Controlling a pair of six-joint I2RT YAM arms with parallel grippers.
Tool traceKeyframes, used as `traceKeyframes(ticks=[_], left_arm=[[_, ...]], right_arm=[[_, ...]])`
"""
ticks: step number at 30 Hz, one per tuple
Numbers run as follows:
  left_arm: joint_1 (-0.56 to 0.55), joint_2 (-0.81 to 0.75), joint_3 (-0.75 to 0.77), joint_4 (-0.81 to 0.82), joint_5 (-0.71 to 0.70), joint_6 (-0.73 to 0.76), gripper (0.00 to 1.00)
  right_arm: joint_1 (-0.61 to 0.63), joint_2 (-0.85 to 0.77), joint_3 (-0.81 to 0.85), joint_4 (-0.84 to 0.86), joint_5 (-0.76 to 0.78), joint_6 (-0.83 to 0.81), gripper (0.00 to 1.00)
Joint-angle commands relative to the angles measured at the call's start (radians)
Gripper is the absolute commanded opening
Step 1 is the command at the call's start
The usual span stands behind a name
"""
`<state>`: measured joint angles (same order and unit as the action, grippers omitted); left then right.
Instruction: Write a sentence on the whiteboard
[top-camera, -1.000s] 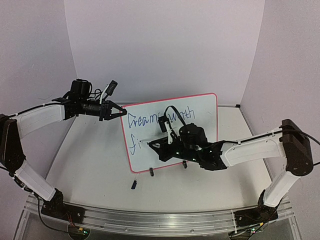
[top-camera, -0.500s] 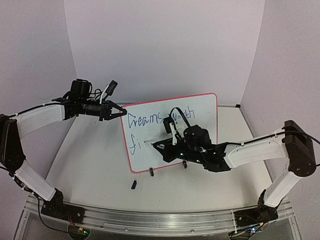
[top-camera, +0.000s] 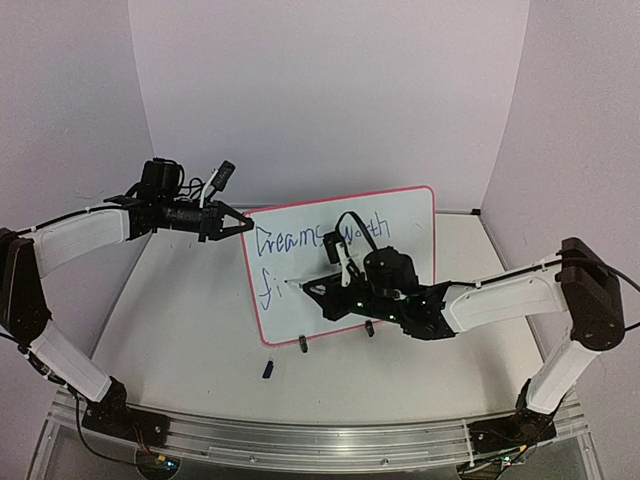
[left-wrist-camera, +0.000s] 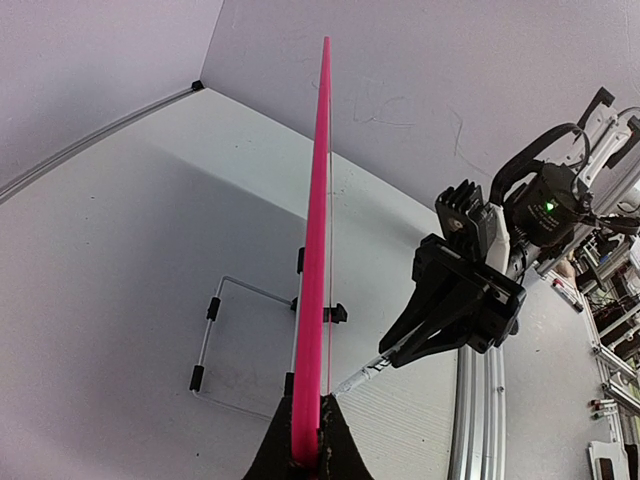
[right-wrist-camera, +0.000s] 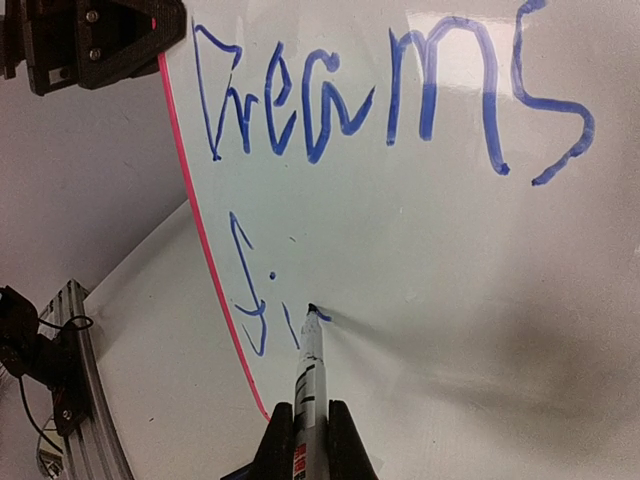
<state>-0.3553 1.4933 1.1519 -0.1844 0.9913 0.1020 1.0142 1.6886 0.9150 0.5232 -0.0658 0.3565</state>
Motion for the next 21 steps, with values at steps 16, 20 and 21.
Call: traceKeyframes(ticks=[16,20,21], left_arm=[[-0.031,0.028,-0.013,-0.109,-0.042,0.109,0.0],[-0.031,0.027,-0.014,-0.109,-0.043,0.108,0.0],[-0.031,0.026,-0.014,-0.109,-0.043,0.109,0.0]], right_arm=[[-0.009,-0.021,-0.023,0.021,0.011,-0.001,0.0],[-0.008,-0.03,-0.008,0.018,0.017,-0.015,0.0],[-0.009,-0.032,-0.002,0.019,0.02,-0.018,0.0]])
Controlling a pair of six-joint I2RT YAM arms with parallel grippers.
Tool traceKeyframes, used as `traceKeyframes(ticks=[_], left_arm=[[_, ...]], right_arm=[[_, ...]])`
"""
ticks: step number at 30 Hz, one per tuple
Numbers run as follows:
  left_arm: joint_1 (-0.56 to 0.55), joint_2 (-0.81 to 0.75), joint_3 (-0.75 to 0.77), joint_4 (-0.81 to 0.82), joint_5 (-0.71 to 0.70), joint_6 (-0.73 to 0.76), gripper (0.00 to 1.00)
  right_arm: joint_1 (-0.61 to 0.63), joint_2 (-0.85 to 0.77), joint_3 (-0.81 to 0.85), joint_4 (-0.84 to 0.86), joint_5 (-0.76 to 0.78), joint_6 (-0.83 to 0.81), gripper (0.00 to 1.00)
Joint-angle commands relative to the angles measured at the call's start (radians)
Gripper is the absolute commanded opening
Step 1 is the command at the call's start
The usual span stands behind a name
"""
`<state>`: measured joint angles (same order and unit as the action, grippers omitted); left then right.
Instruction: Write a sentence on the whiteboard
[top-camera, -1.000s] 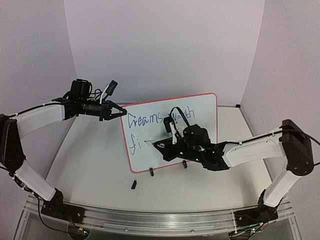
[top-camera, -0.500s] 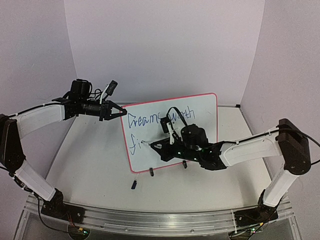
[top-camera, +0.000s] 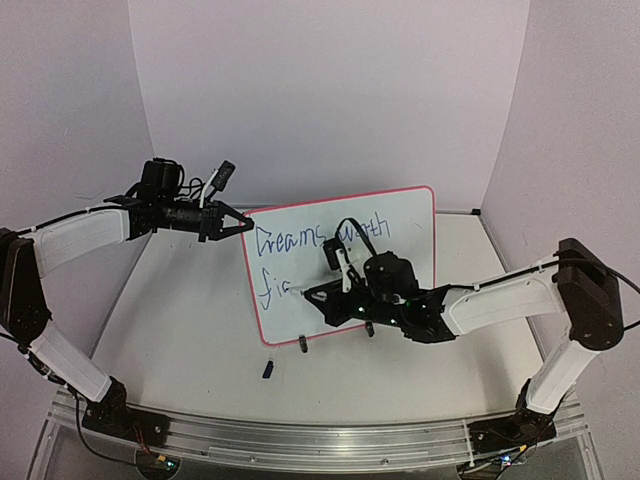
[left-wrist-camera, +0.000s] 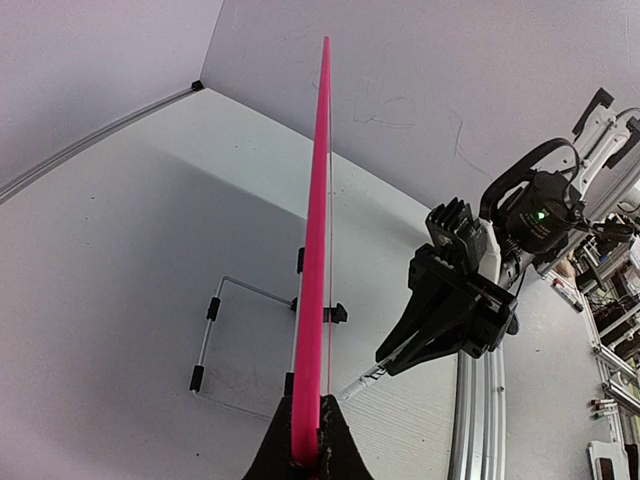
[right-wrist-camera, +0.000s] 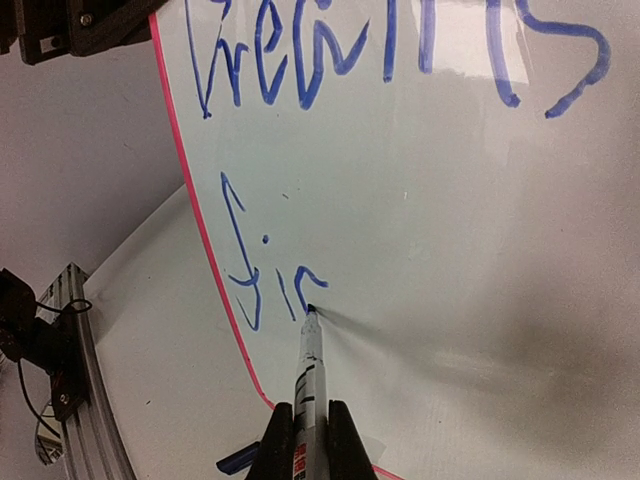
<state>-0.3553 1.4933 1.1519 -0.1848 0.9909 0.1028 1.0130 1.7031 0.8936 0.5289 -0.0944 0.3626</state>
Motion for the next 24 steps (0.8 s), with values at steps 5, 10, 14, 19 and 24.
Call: traceKeyframes(ticks=[5,10,14,19,24], left_arm=[[-0.031,0.024,-0.013,-0.108,-0.041,0.109,0.0],[-0.031,0.024,-0.014,-0.108,-0.042,0.108,0.0],[-0.032,0.024,-0.013,-0.108,-0.043,0.109,0.0],[-0.033,0.026,-0.013,-0.108,-0.042,0.109,0.0],[-0.033,0.027,-0.014,-0.107,-0.041,0.109,0.0]], right_arm=[[-0.007,-0.042,0.036,0.014,0.05,-0.034,0.0],[-0.007,-0.025,0.023,0.011,0.044,-0.025,0.0],[-0.007,-0.019,-0.001,0.007,0.031,-0.004,0.0],[-0.005,-0.021,-0.048,0.006,0.007,0.032,0.0],[0.0,-0.003,-0.067,0.005,-0.016,0.048,0.0]])
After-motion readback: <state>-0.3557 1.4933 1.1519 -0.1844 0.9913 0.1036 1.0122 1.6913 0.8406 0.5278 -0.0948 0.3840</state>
